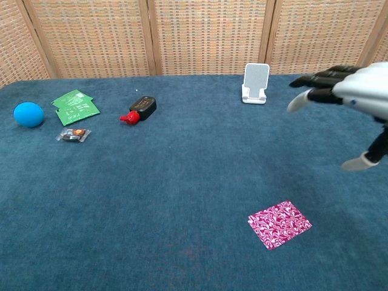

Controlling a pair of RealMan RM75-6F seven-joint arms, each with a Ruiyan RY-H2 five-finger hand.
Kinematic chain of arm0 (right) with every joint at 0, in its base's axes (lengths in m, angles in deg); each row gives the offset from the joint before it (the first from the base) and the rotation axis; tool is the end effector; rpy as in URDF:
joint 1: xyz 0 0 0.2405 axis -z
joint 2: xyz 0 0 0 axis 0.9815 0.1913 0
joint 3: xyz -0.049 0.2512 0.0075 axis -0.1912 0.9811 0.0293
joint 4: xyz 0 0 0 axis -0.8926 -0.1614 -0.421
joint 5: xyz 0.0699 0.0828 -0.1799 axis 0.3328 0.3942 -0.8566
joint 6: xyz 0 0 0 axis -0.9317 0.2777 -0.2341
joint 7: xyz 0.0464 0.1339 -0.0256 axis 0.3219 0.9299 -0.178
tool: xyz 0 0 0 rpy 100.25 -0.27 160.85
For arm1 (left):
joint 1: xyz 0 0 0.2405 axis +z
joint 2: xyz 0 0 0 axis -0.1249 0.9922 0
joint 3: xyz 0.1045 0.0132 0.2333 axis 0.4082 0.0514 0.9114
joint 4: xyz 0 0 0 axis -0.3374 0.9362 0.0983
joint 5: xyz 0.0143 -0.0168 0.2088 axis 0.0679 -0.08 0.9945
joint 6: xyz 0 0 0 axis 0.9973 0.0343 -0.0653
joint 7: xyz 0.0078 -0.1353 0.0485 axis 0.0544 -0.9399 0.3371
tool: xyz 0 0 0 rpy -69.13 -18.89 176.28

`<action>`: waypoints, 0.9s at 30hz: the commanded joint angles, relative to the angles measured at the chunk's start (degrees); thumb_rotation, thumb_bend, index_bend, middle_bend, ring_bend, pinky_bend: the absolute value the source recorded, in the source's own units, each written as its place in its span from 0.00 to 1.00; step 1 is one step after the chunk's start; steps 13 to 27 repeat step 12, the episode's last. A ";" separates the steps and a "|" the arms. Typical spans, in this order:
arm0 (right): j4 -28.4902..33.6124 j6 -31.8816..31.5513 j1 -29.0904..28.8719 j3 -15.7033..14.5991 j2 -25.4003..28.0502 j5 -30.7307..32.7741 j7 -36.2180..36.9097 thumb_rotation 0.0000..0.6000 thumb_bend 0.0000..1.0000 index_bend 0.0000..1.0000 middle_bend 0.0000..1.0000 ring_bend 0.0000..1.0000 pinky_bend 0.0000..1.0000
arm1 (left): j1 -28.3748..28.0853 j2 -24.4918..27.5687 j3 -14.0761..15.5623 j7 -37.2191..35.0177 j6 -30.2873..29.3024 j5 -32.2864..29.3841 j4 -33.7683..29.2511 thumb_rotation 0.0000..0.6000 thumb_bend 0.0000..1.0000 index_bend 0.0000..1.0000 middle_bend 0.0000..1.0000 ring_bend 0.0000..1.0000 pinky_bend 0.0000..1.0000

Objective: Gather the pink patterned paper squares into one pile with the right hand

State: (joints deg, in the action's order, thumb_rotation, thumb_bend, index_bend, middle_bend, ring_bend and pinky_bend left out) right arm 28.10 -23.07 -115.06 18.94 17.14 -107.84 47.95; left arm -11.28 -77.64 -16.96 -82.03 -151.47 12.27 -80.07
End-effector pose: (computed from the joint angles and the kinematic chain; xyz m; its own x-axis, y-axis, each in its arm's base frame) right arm -0.1817 -0.2685 0.0678 0.6649 -0.0218 0.7466 -0.6601 -0.4848 0.5738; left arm -0.2950 0.1762 0.2065 0.2836 -0.0161 0.9588 0.9588 0.0235 -0.2832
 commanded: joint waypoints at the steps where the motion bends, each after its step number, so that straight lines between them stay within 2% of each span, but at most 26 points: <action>1: -11.72 -9.75 7.83 -2.57 4.73 -9.50 15.83 1.00 0.00 0.07 0.00 0.00 0.00 | 0.83 -0.40 0.59 -0.88 -1.09 1.08 0.64 1.00 0.00 0.00 0.00 0.00 0.00; 2: -13.67 -10.77 9.26 -2.78 4.91 -9.52 17.76 1.00 0.00 0.05 0.00 0.00 0.00 | 1.17 -0.47 0.85 -1.22 -1.54 1.53 0.85 1.00 0.00 0.00 0.00 0.00 0.00; 4: -15.44 -14.09 13.27 -2.91 5.32 -7.91 17.04 1.00 0.00 0.02 0.00 0.00 0.00 | 1.98 -0.56 1.30 -1.52 -2.76 2.37 1.32 1.00 0.00 0.00 0.00 0.00 0.00; 10: -12.58 -18.26 18.55 -2.39 5.64 -7.72 14.69 1.00 0.00 0.00 0.00 0.00 0.00 | 2.55 -0.70 1.74 -1.79 -3.23 2.96 1.82 1.00 0.00 0.00 0.00 0.00 0.00; 27: -11.83 -18.84 19.36 -2.14 5.83 -8.06 14.04 1.00 0.00 0.00 0.00 0.00 0.00 | 2.53 -0.70 1.81 -1.72 -3.10 3.06 1.88 1.00 0.00 0.00 0.00 0.00 0.00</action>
